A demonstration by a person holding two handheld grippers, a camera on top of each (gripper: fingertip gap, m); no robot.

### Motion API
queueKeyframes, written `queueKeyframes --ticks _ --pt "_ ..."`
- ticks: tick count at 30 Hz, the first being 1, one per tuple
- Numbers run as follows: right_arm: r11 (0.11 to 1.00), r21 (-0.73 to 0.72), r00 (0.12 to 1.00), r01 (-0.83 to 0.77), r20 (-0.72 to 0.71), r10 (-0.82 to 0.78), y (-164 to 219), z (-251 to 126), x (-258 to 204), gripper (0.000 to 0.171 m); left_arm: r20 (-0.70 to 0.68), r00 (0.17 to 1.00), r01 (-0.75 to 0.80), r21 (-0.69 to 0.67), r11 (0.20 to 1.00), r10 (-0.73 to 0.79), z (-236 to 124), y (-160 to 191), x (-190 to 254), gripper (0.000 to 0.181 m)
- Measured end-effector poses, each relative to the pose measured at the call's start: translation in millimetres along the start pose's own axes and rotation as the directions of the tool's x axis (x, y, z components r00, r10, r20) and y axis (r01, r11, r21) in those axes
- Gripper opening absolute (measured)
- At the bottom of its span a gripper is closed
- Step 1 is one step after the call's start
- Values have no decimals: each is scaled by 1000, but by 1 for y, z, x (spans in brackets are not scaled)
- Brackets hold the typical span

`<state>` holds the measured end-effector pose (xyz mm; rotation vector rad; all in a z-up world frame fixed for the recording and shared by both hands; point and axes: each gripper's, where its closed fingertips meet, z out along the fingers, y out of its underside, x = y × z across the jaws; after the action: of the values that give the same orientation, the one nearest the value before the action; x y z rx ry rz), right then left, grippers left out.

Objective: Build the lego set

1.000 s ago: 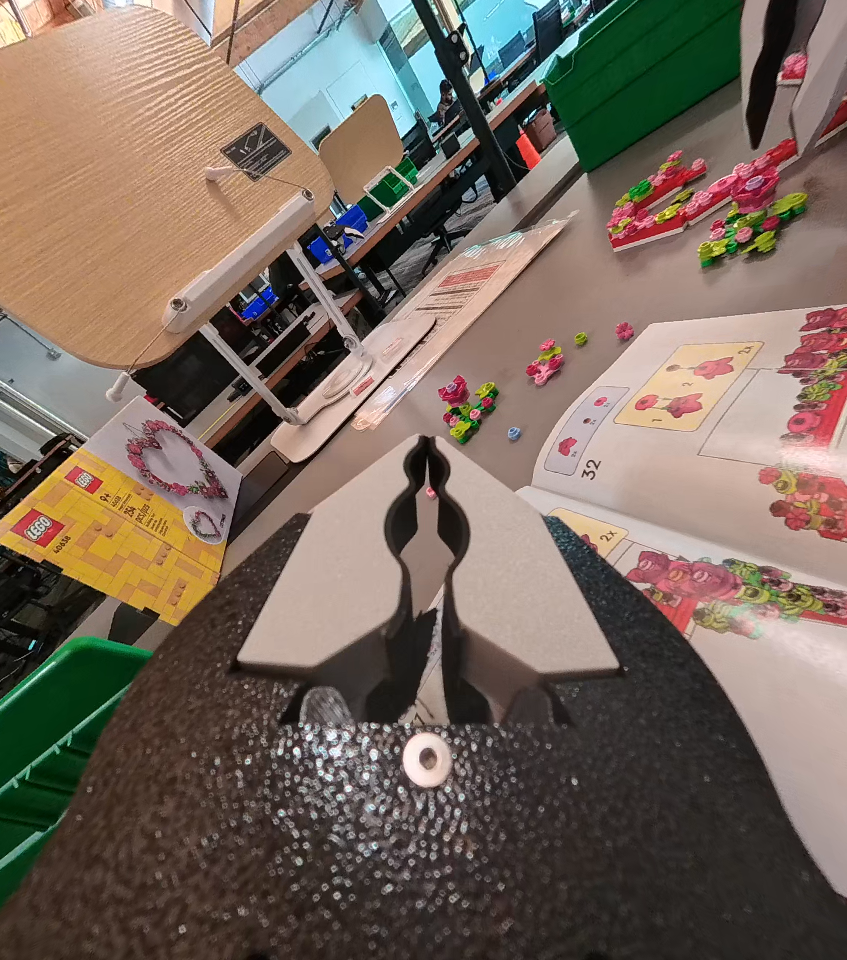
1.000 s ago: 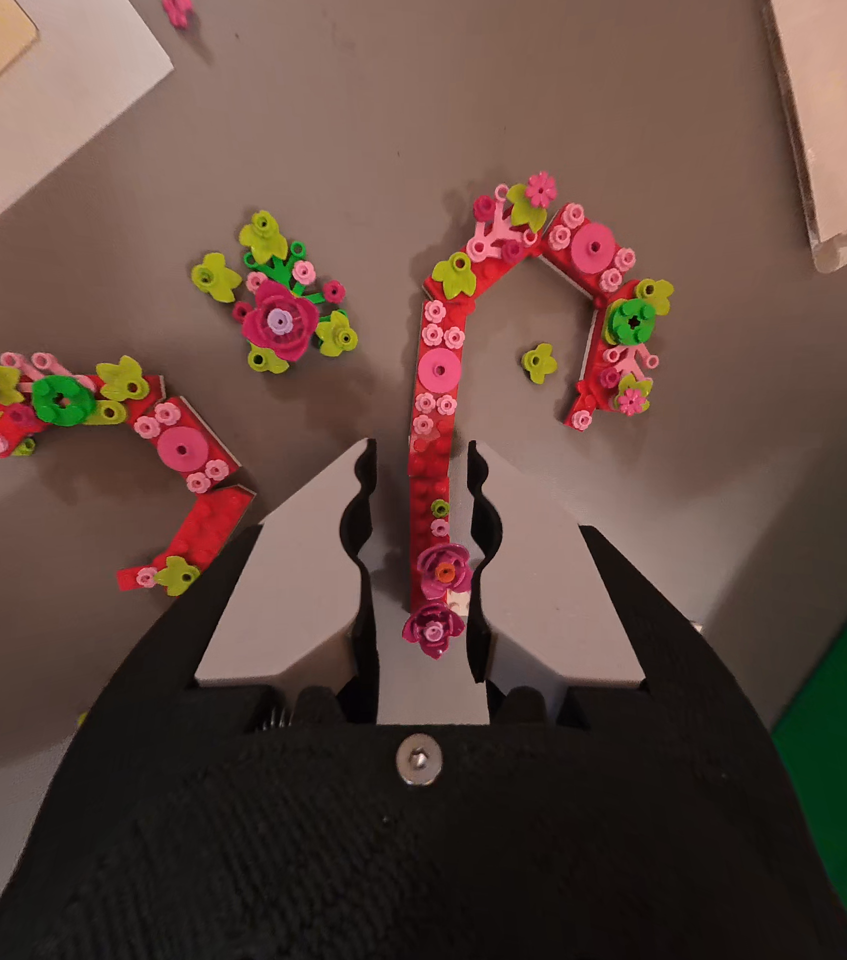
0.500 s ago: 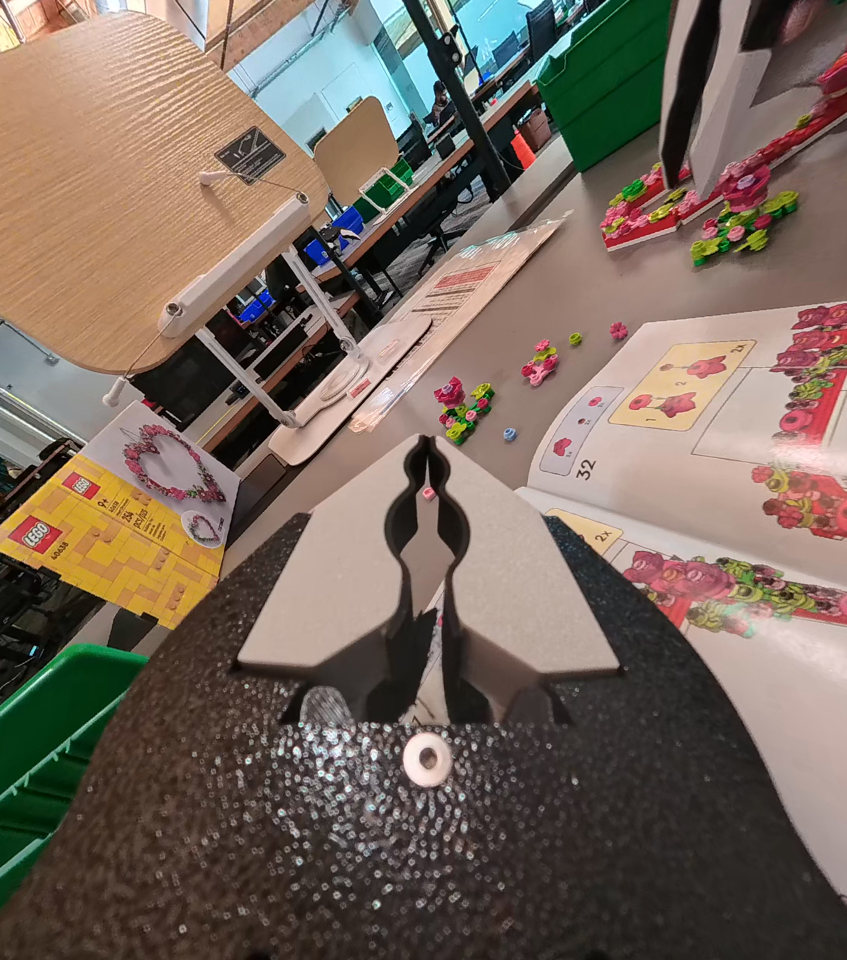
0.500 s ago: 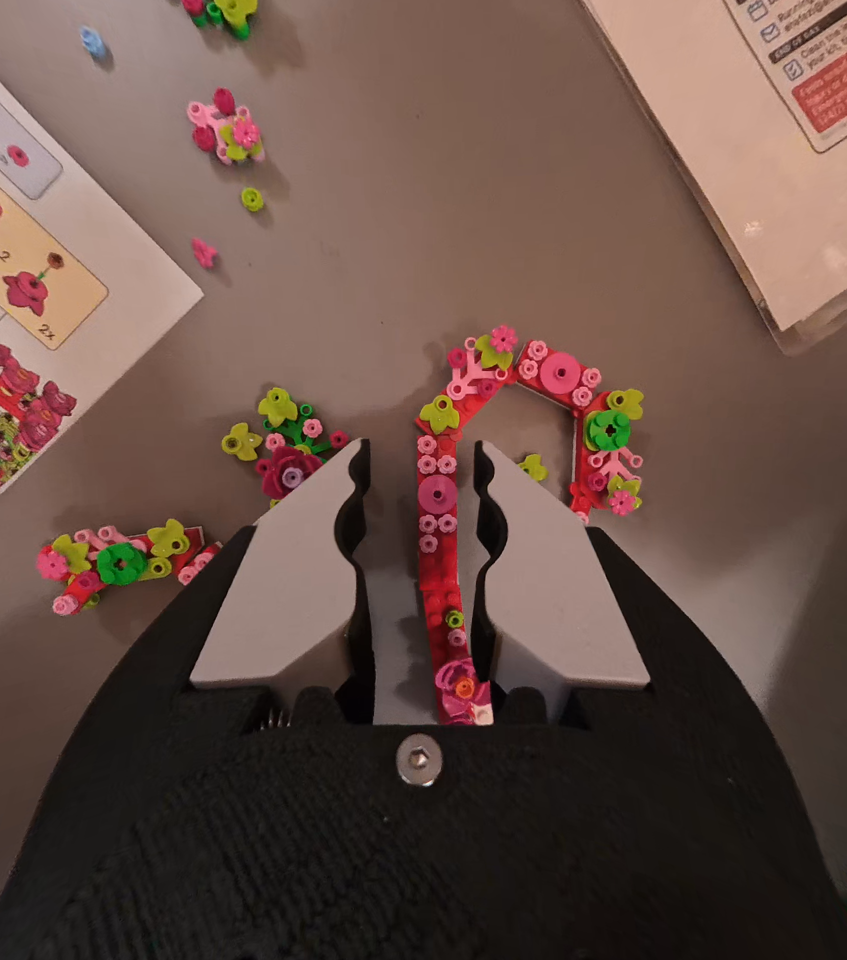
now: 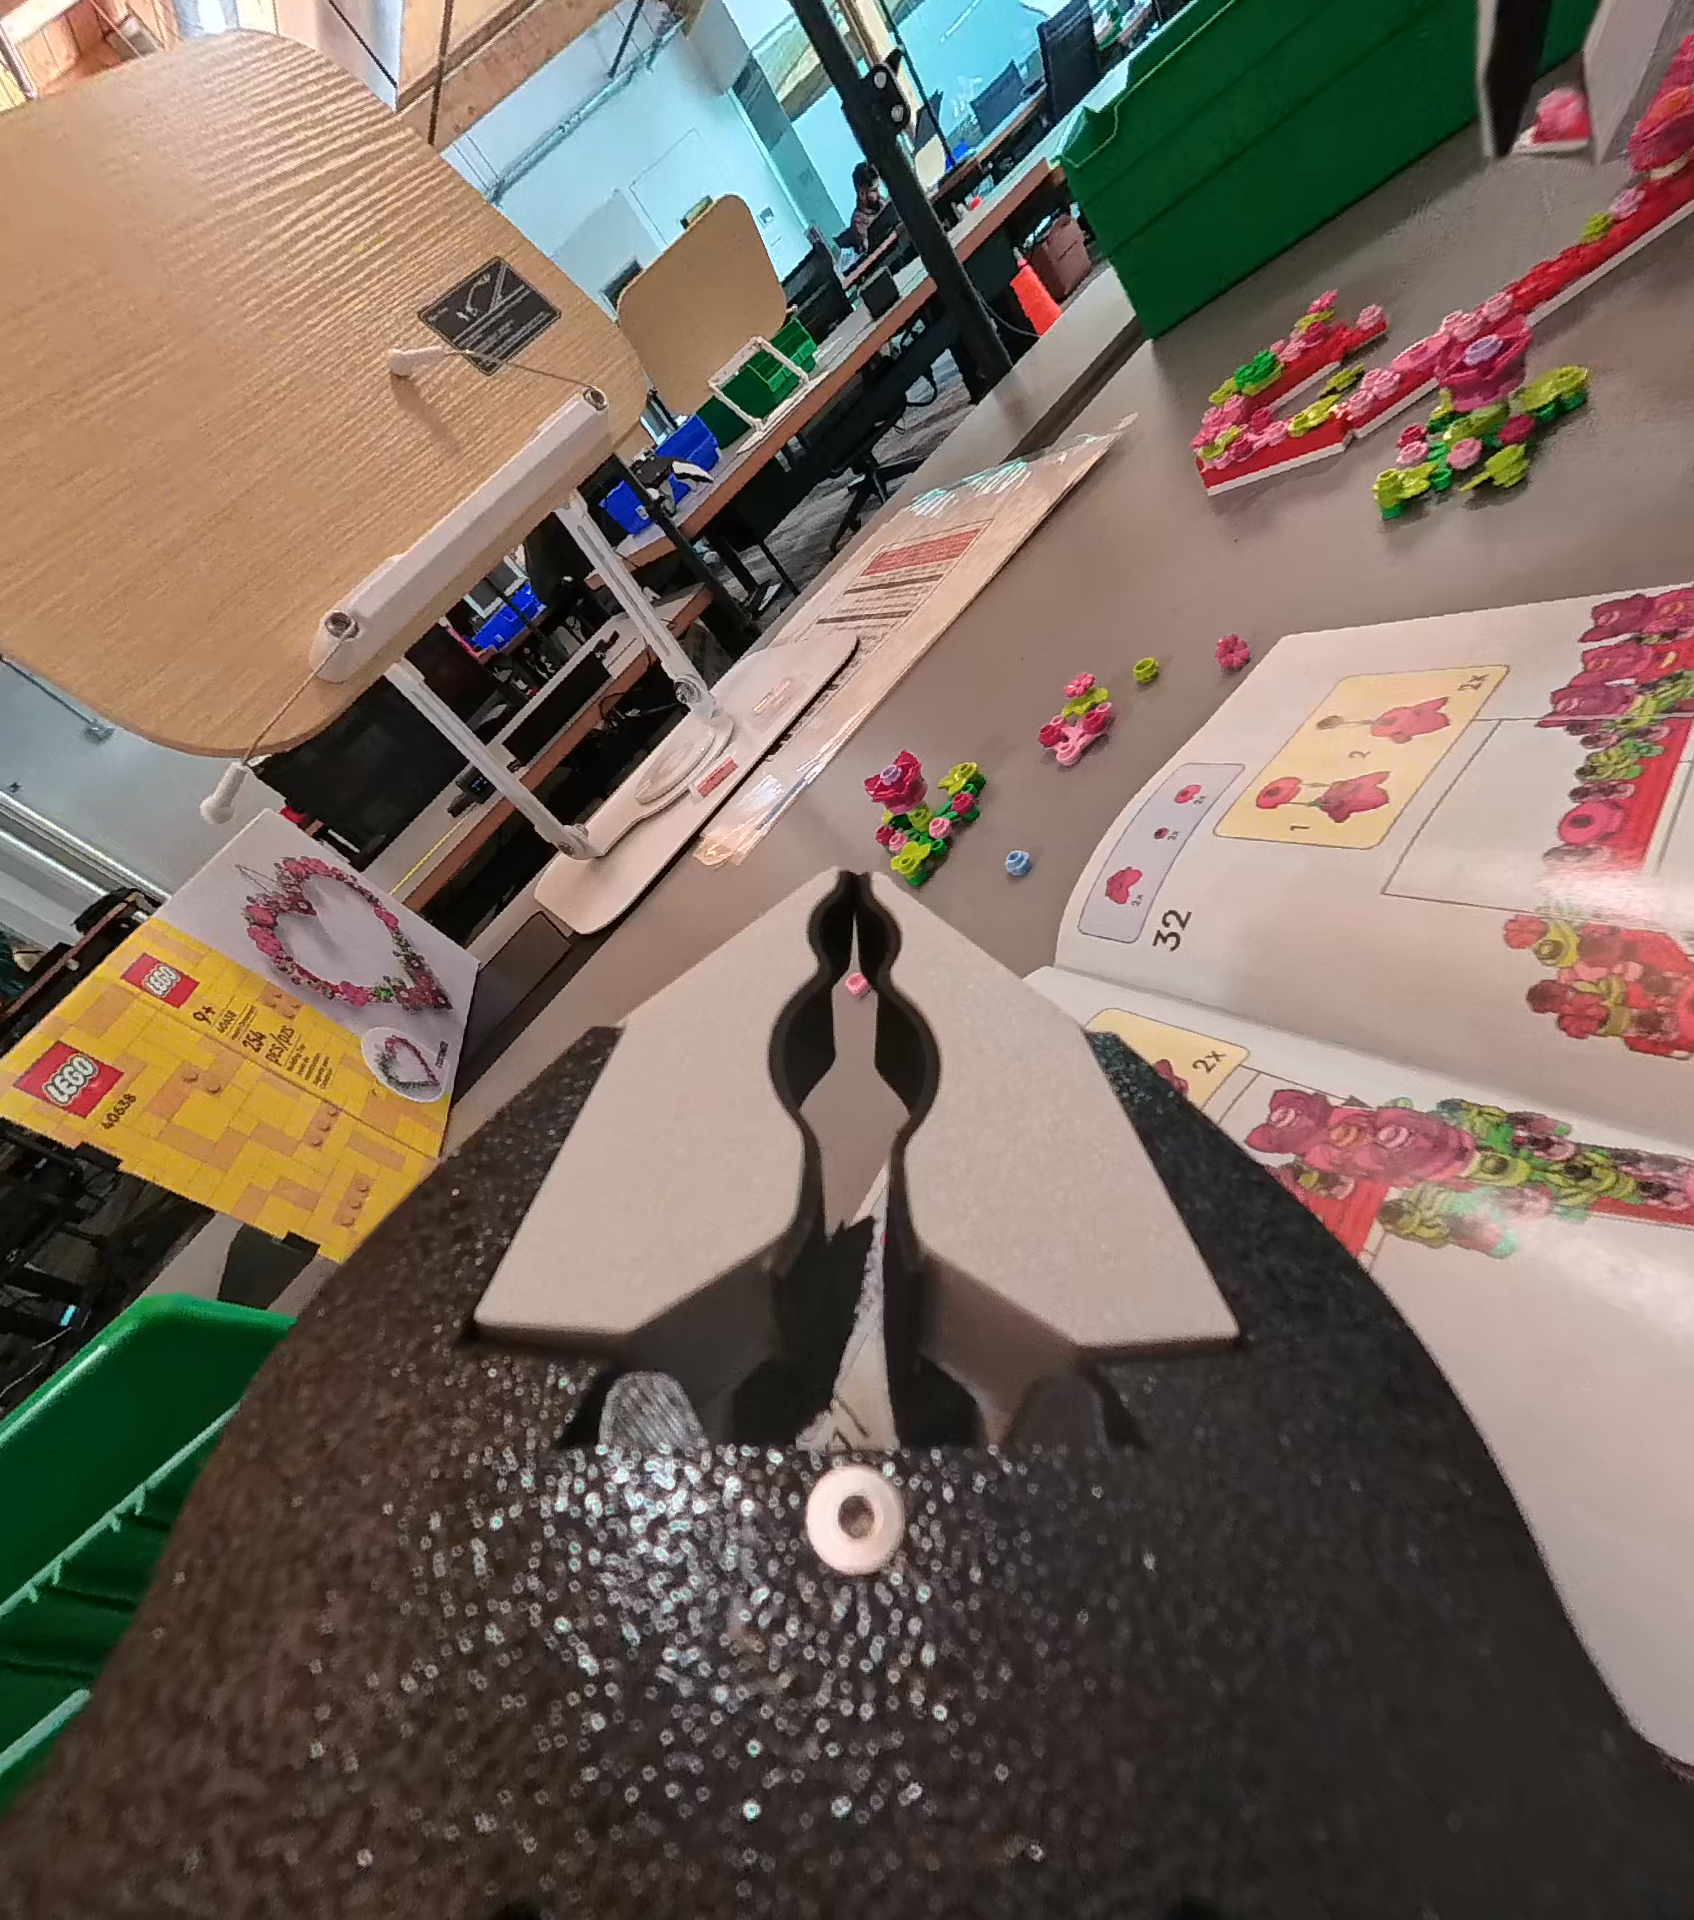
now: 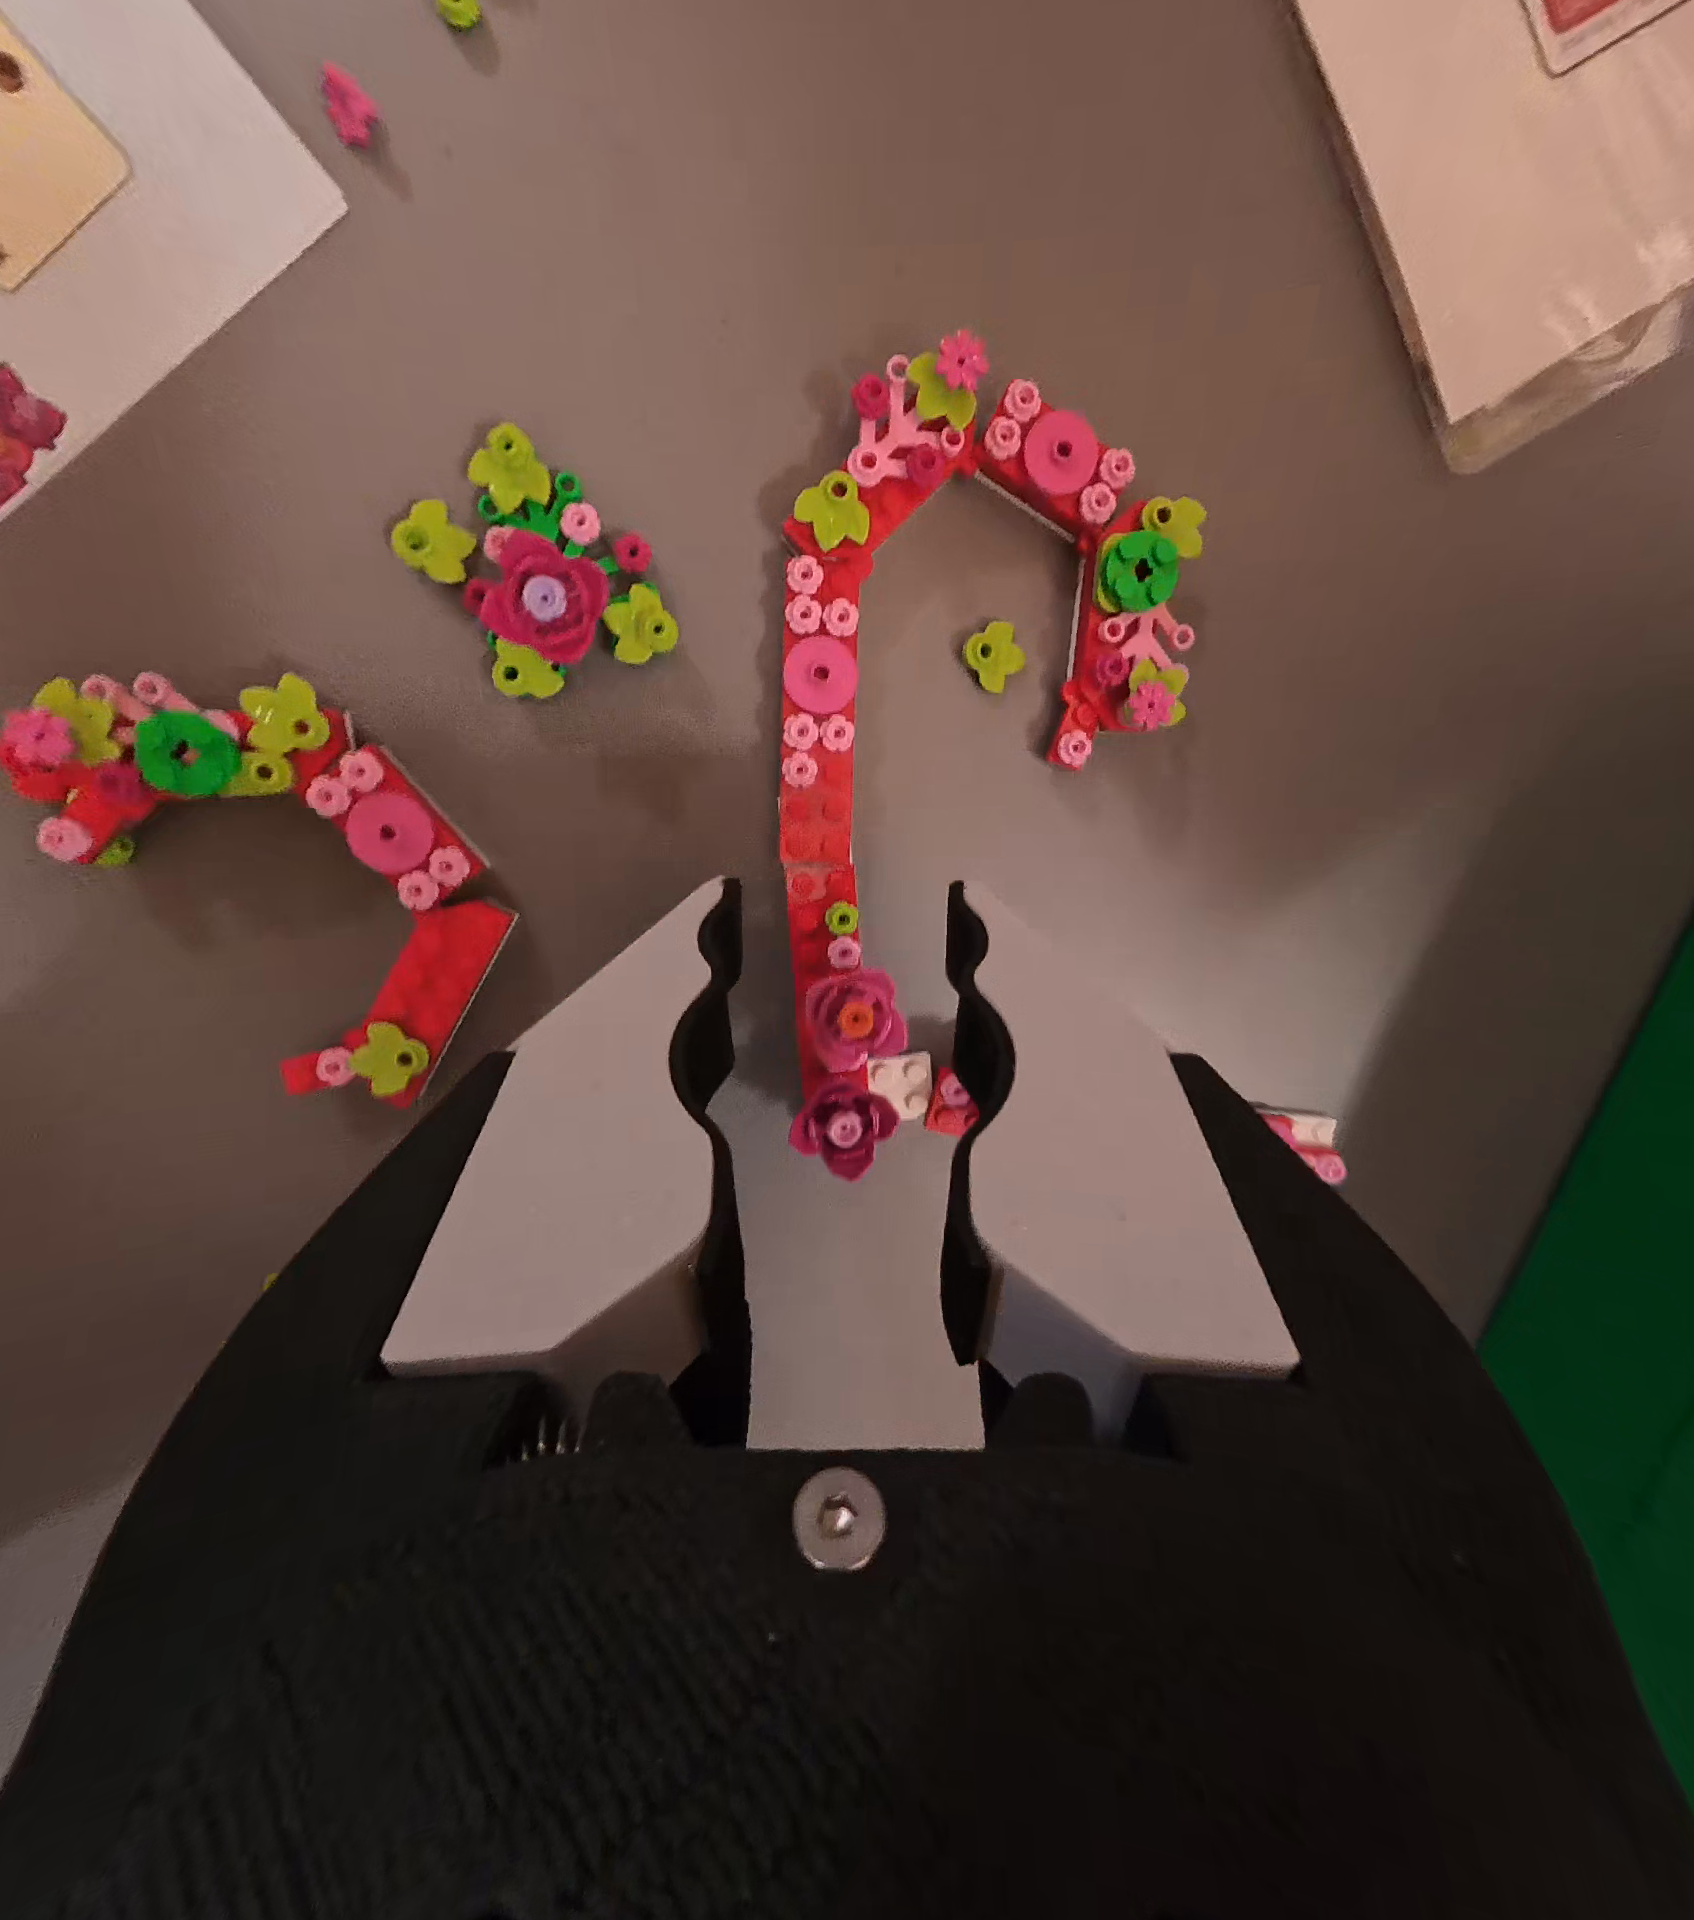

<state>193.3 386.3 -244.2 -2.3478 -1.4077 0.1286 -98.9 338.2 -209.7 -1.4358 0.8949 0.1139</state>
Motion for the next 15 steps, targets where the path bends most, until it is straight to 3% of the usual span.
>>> queueKeyframes --ticks 1,10,15 --pt "1000 24 1000 8 -6 -8 2 -4 -1 38 -9 1000 7 7 1000 -7 0 -1 1 0" --pt "973 214 995 89 31 -97 -3 1 -15 20 -21 1000 9 41 999 -8 0 -4 3 0" --pt "984 153 992 89 72 -101 -4 19 -8 11 -24 999 24 40 999 -23 -1 -2 1 0"
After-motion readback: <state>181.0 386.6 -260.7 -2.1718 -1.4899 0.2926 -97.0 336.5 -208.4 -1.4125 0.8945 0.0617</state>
